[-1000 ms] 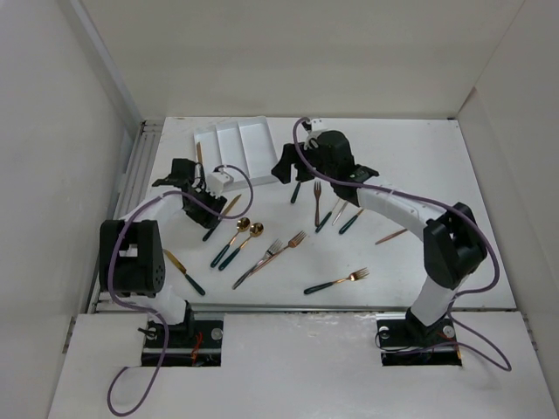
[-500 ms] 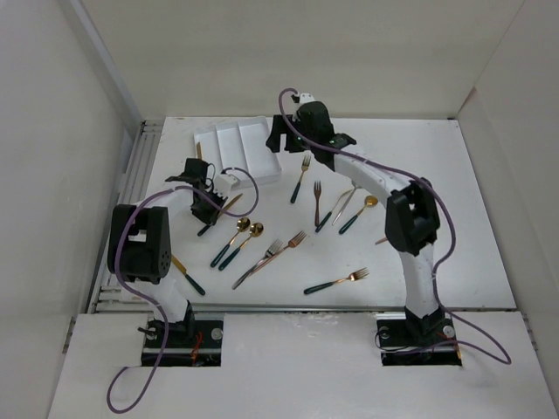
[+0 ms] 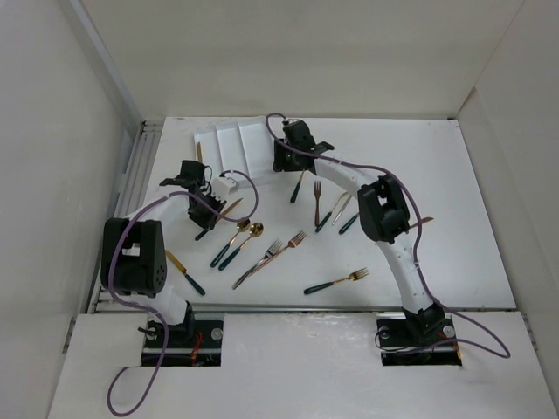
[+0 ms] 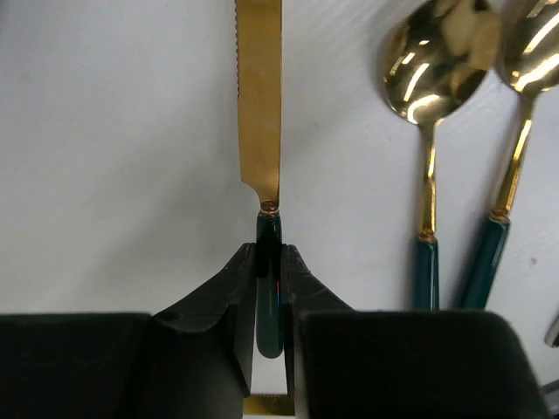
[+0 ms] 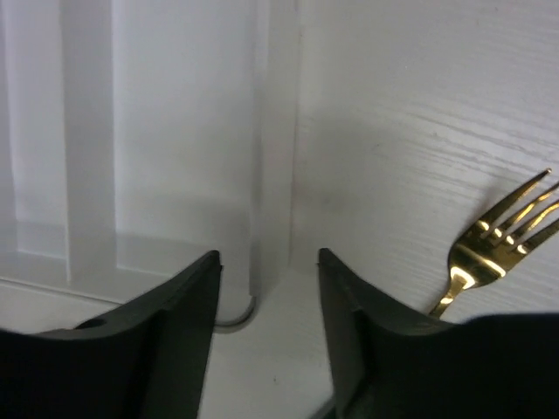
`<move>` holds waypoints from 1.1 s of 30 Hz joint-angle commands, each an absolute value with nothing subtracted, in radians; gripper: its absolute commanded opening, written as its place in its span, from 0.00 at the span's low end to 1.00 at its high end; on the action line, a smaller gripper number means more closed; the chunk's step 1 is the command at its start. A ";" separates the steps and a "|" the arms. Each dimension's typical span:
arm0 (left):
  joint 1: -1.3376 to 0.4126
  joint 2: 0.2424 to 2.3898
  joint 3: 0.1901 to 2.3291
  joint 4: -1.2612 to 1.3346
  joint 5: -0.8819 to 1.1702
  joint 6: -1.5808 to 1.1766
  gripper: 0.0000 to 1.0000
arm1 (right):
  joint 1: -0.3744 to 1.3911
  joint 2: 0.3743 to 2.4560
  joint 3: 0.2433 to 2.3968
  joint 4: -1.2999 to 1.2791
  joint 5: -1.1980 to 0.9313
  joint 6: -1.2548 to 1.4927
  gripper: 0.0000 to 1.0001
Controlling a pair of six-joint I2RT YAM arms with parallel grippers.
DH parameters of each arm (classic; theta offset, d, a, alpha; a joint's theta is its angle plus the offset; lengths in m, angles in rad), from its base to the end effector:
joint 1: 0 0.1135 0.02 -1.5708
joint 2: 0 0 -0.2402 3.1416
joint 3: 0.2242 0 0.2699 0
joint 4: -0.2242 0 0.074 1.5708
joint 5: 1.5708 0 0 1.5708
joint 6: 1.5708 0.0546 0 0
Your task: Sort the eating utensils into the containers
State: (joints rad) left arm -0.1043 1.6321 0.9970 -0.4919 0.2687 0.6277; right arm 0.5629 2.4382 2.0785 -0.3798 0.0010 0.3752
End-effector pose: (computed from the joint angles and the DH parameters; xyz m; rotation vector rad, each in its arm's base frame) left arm 0.3332 -0.0495 0.1311 1.0198 2.4359 -0.1906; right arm 0.4784 0.3018 0.1457 -0.2204 2.3476 0.4694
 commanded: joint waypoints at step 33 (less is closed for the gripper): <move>0.011 1.812 1.502 -0.394 0.419 -0.006 0.00 | 0.699 2.232 1.750 -0.439 0.155 0.776 0.00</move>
State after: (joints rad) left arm -0.0101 1.8214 1.4368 -0.4412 0.4595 0.0845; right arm 0.6685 2.2471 1.7855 -0.3340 0.1871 0.6399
